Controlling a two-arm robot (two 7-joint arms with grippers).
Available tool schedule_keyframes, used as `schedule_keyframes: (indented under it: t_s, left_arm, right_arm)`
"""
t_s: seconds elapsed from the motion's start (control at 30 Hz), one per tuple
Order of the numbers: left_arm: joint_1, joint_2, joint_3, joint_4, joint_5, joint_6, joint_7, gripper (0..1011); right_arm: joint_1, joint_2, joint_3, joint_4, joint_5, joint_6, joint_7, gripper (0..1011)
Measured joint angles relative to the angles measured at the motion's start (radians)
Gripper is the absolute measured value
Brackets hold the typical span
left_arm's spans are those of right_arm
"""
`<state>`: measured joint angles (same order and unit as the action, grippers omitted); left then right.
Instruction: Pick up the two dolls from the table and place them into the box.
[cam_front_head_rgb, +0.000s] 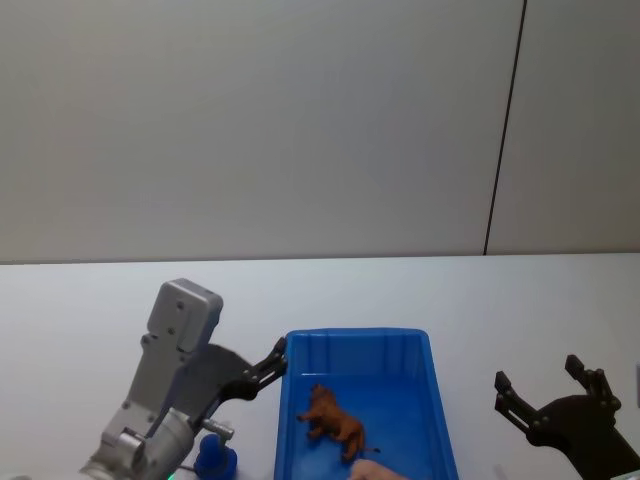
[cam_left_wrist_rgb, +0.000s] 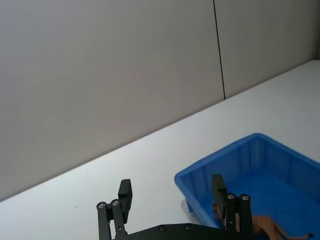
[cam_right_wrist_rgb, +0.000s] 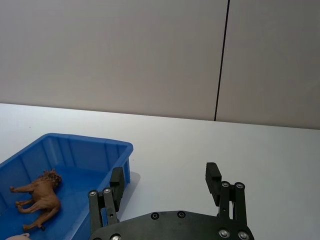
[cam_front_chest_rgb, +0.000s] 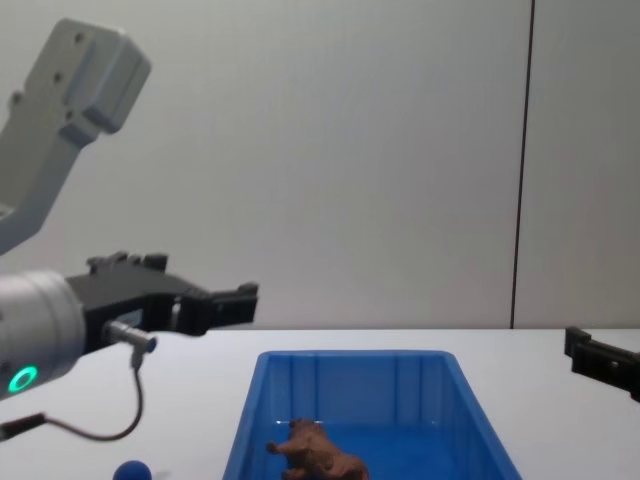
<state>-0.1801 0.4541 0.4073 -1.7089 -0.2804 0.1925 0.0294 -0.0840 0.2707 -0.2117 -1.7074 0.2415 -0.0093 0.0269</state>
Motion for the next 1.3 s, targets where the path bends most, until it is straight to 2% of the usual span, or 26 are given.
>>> schedule_keyframes:
  t_s: [0.27, 0.53, 0.97, 1.3]
  left_arm:
    - [0.037, 0.042, -0.025, -0.021, -0.066, 0.08, 0.003, 1001]
    - [0.069, 0.069, -0.037, -0.027, -0.11, 0.117, 0.001, 1001]
    - [0.099, 0.084, -0.044, -0.002, -0.151, 0.135, -0.03, 1001]
    - [0.099, 0.074, -0.042, 0.041, -0.154, 0.135, -0.059, 980]
  right_arm:
    - [-0.002, 0.001, 0.001, -0.001, 0.0, -0.001, -0.003, 1001]
    - [-0.002, 0.001, 0.001, -0.002, 0.0, -0.001, -0.005, 1001]
    - [-0.003, 0.002, 0.001, -0.002, 0.0, -0.001, -0.006, 1001]
    - [-0.003, 0.002, 0.001, -0.002, 0.0, -0.001, -0.007, 1001]
